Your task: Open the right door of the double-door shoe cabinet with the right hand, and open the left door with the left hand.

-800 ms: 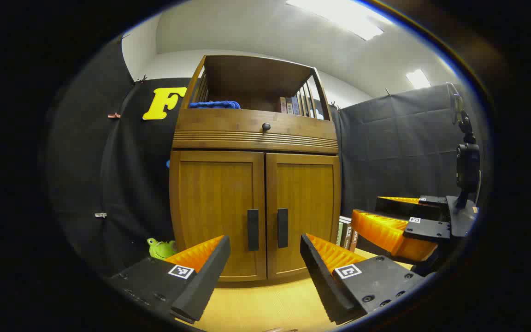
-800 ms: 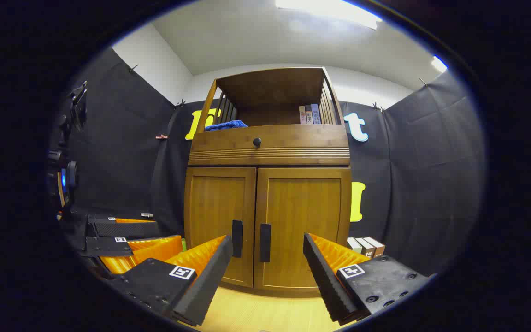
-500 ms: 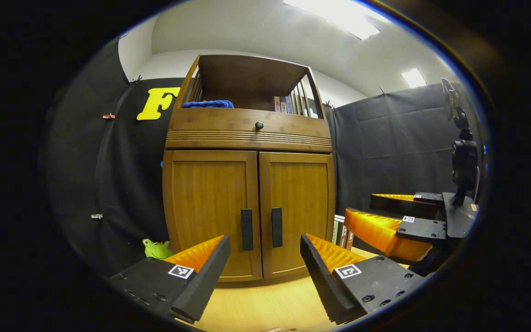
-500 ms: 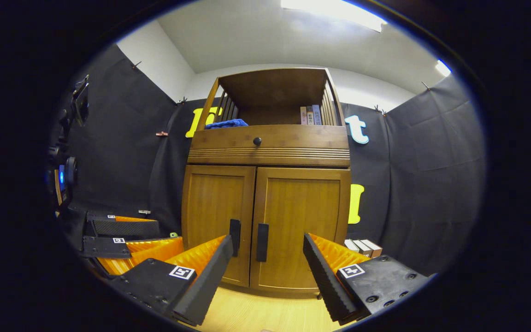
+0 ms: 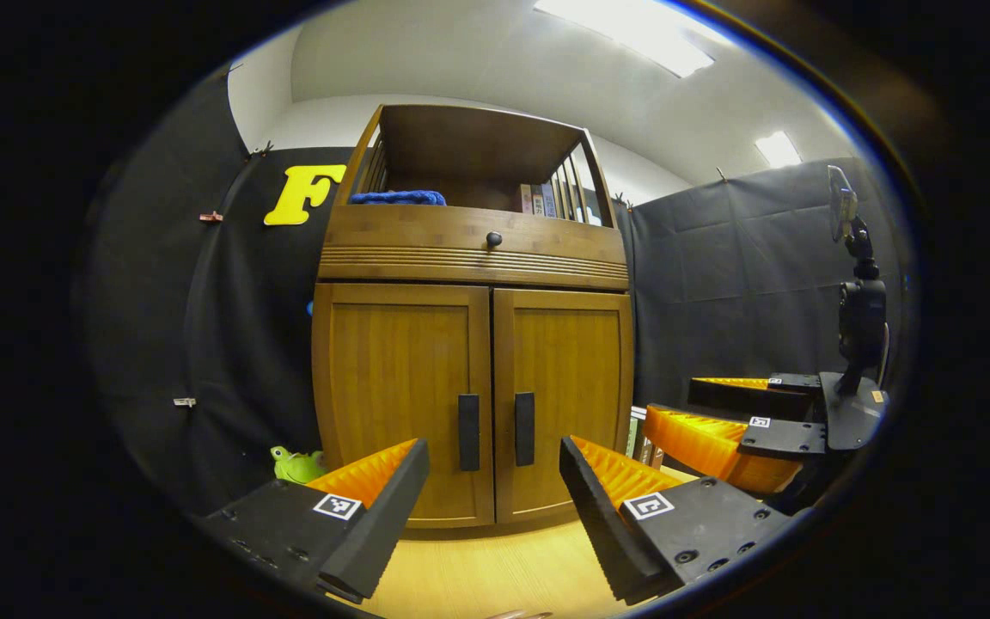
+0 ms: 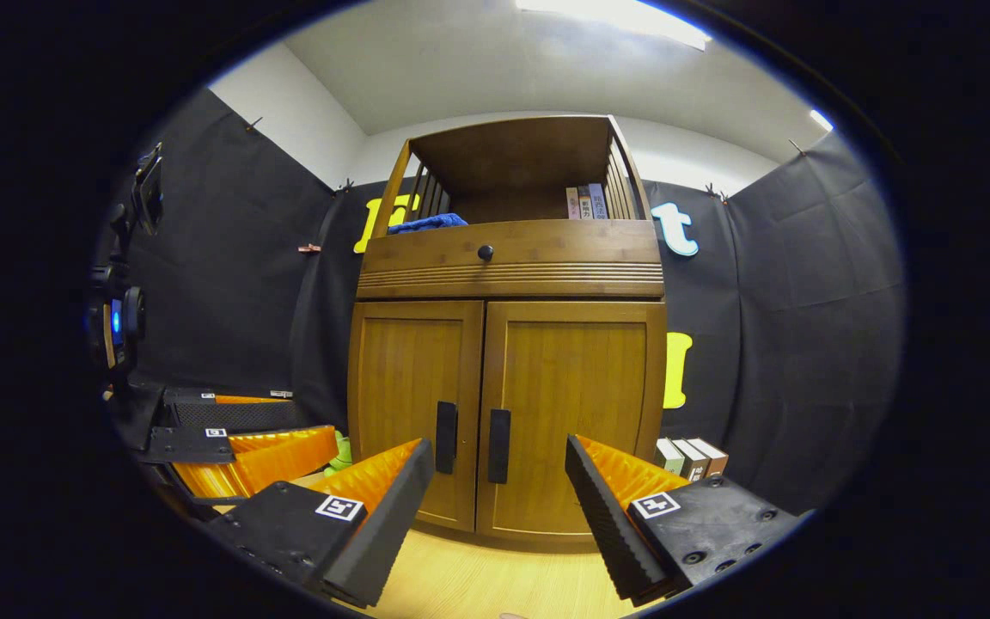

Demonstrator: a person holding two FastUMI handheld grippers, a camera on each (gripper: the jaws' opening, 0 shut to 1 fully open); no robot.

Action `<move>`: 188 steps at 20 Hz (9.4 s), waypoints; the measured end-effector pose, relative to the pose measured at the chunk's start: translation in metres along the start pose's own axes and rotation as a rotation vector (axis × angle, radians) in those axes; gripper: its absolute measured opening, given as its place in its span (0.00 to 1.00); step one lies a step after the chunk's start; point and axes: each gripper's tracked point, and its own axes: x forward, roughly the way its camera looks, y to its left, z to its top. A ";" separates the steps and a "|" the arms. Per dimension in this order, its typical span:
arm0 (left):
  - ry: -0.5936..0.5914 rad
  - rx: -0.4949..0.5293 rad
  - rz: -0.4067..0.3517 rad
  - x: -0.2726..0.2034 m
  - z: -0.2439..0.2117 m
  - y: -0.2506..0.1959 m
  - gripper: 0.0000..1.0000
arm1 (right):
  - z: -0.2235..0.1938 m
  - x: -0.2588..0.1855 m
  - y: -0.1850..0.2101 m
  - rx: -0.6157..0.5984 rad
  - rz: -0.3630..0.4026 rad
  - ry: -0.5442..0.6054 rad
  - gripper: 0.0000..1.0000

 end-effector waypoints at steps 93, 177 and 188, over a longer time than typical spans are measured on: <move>-0.001 -0.027 -0.163 -0.061 -0.010 -0.046 0.95 | -0.088 0.005 -0.097 -0.019 -0.101 0.143 0.17; 0.015 -0.046 0.023 0.119 -0.107 0.062 0.30 | -0.045 -0.079 -0.080 -0.046 0.018 0.013 0.99; 0.031 -0.041 0.085 0.043 -0.100 0.107 0.30 | -0.052 -0.067 -0.031 0.020 0.141 0.035 0.98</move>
